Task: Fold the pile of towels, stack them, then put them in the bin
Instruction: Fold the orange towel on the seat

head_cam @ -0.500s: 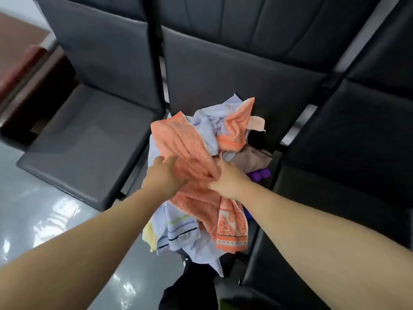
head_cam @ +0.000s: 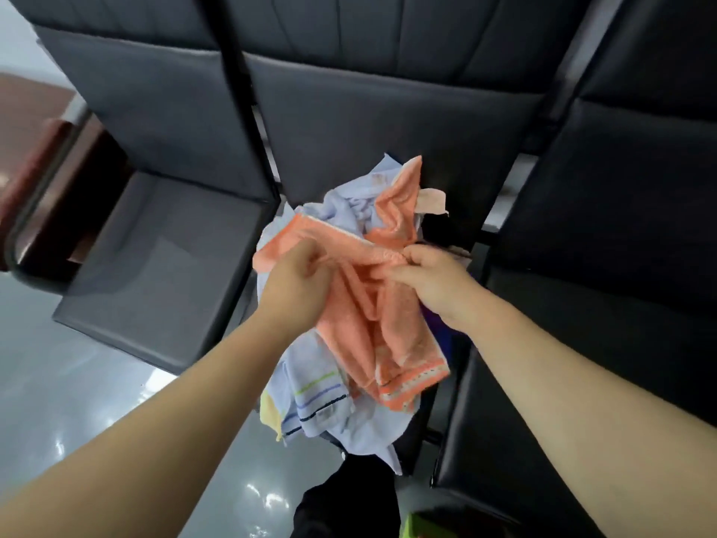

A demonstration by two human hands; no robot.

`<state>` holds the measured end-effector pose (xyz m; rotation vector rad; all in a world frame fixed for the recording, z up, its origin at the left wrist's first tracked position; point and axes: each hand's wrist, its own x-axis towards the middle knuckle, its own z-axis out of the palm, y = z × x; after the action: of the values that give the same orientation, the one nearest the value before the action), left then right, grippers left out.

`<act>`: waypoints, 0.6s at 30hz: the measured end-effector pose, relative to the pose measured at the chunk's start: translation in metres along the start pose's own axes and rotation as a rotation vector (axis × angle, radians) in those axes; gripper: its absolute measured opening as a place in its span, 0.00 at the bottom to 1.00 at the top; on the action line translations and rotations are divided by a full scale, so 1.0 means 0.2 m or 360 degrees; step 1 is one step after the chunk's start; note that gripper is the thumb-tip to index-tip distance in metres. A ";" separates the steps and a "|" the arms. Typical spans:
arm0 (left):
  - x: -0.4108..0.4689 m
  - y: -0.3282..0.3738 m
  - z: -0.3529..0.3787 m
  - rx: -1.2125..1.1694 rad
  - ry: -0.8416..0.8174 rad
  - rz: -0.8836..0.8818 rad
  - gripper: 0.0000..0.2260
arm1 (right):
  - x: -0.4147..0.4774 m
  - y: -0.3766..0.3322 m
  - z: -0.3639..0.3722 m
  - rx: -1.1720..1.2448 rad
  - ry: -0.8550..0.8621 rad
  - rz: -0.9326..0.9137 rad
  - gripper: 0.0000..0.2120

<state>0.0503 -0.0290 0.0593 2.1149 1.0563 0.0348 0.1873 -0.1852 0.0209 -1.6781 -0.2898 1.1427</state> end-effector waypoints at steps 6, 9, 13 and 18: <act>-0.23 0.72 0.20 -0.0427 -0.0121 0.0149 0.08 | -0.52 -0.20 -0.69 0.0830 0.0104 -0.0063 0.06; -0.35 0.95 0.48 -0.0401 -0.0322 0.0330 0.07 | -0.76 -0.09 -1.02 0.0804 0.0314 -0.0072 0.09; -0.41 0.96 1.02 -0.0226 -0.0499 0.0352 0.04 | -0.88 0.34 -1.34 0.0317 0.0676 0.0122 0.06; -0.44 0.60 1.74 0.0051 -0.0884 0.0388 0.13 | -0.77 1.08 -1.46 -0.0324 0.0683 0.0333 0.06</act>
<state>0.1900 -0.3489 -0.0858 2.0905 0.4722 -0.4292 0.2683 -0.5584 -0.0758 -2.1229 0.0447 0.8910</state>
